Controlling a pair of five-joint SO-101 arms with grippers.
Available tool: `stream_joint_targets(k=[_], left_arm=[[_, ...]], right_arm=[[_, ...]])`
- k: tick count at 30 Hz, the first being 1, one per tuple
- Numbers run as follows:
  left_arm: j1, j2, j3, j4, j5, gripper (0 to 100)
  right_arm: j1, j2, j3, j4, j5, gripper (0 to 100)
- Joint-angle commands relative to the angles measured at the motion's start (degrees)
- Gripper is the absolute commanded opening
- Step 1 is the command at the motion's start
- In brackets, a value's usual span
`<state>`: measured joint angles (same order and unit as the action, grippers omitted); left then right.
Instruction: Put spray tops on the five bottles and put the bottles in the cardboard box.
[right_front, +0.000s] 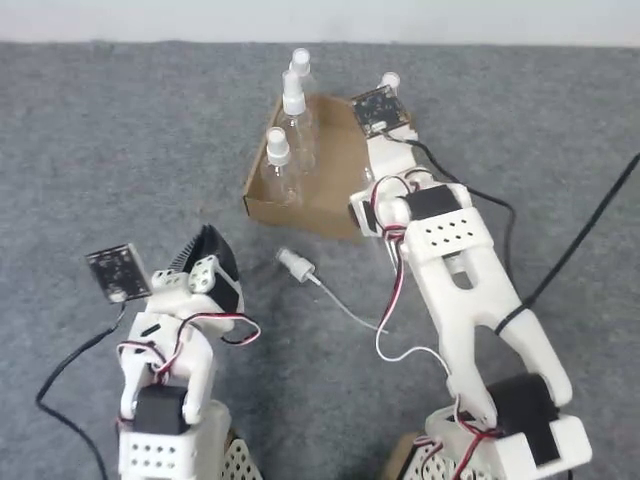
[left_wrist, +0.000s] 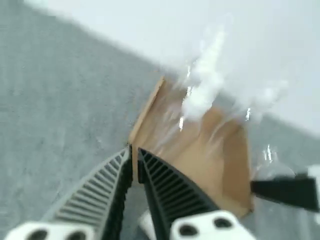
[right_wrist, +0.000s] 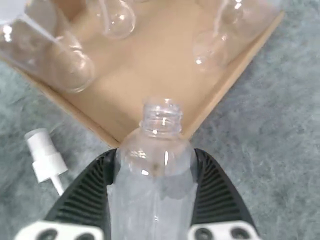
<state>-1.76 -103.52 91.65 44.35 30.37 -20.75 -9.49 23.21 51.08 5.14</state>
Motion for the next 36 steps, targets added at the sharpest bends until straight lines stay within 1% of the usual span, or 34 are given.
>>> stream_joint_targets(k=[1, 6, 12, 17, 21, 36], left_arm=[[1.1, -0.5, -6.2, 2.5, 0.7, 1], [4.4, -0.5, -11.4, 10.2, 0.9, 1], [6.9, -0.4, -13.5, 13.4, 1.2, 1], [10.5, -0.4, -15.7, 17.0, 2.9, 1], [12.9, -0.4, -15.3, 17.8, 4.0, 1], [13.2, 0.0, -15.7, 20.3, 4.1, 1]], right_arm=[[1.3, -4.4, -2.6, -1.5, -0.7, 1.3], [1.3, -4.4, -2.6, -1.6, -0.7, 1.3], [1.4, -3.8, -2.5, -2.3, -0.6, 1.3], [1.4, -3.8, -2.5, -2.3, -0.5, 1.3], [1.4, -3.8, -2.5, -2.3, -0.4, 1.3], [1.4, -3.7, -2.5, -3.1, -0.4, 1.3]])
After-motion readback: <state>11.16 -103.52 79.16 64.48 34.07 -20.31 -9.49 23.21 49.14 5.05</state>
